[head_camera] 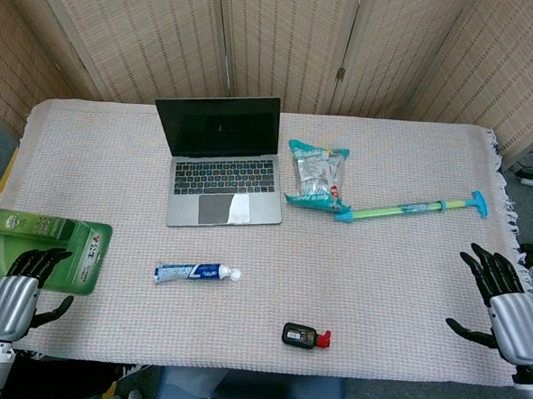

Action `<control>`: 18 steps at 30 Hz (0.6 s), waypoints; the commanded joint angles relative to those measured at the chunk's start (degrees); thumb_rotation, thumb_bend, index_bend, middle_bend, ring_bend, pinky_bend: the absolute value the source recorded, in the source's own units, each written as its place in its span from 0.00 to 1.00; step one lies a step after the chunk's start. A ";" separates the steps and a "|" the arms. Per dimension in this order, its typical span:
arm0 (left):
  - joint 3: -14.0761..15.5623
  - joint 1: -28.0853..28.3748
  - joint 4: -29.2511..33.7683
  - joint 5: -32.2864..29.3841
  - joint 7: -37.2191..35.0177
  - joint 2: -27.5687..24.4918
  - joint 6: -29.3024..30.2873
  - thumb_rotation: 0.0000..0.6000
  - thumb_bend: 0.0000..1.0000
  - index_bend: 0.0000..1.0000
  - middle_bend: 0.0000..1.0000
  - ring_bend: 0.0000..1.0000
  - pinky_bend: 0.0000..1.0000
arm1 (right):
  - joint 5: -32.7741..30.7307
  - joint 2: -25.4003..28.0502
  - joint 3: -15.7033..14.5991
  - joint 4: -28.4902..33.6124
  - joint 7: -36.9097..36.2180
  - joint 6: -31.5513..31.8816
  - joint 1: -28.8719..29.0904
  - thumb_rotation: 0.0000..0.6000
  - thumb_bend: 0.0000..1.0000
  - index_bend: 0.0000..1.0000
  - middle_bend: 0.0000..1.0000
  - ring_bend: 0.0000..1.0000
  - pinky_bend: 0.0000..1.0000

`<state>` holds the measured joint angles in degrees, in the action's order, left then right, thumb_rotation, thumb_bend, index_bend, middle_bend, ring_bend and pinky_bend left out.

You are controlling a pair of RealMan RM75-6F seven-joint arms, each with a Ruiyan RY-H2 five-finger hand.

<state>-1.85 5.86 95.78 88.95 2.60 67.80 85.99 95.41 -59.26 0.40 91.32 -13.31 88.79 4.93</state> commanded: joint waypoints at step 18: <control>-0.66 12.22 -0.52 1.38 0.58 4.04 -17.45 1.00 0.34 0.25 0.23 0.20 0.15 | -1.41 1.23 1.51 1.94 0.33 0.89 0.07 1.00 0.11 0.00 0.00 0.00 0.00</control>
<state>-2.20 15.19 95.59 90.25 3.27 70.08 72.07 94.02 -58.01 1.93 93.28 -12.97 89.71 4.99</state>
